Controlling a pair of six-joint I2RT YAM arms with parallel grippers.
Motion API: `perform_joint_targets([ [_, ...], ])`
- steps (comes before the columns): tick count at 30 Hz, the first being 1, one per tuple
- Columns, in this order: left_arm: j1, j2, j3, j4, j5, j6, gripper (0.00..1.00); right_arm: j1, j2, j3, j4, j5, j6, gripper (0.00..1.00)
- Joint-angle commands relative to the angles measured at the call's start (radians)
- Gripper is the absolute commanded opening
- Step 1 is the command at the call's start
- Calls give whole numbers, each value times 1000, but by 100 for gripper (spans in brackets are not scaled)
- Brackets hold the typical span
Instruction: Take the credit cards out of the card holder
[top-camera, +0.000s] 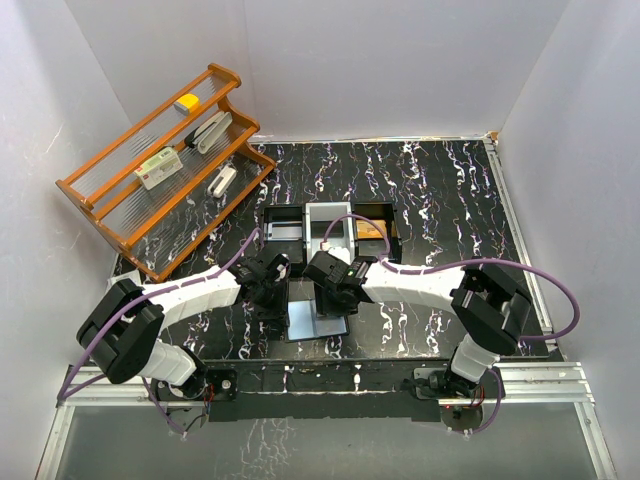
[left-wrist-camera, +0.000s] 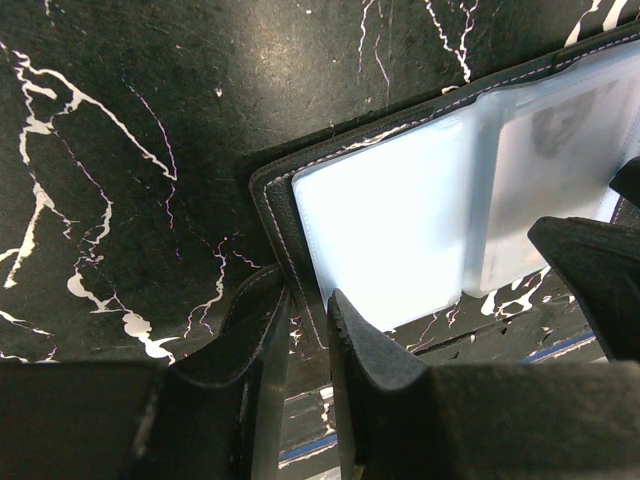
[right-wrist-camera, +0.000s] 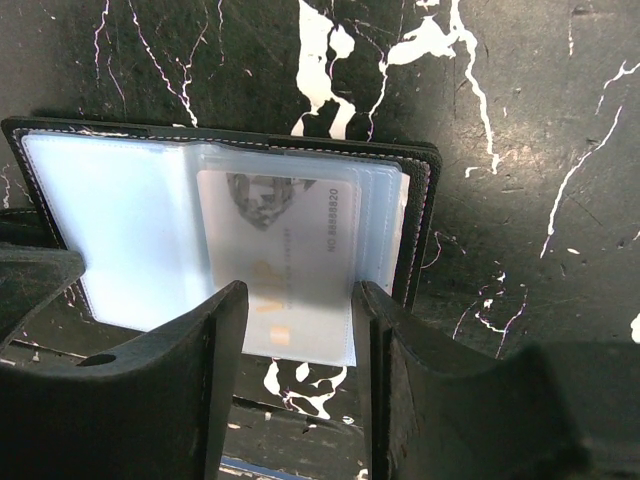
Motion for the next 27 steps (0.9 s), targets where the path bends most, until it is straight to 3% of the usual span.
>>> perform_joint_targets([
  [1,-10,-12,-18,12,18,-7,20,1,-1,0,7,21,9,45],
  [19,-10,-11,-18,11,18,-8,20,1,27,-43,63,-17,14,47],
  [27,-9,-13,-23,20,24,-9,19,1,-38,-66,200,-141,14,39],
])
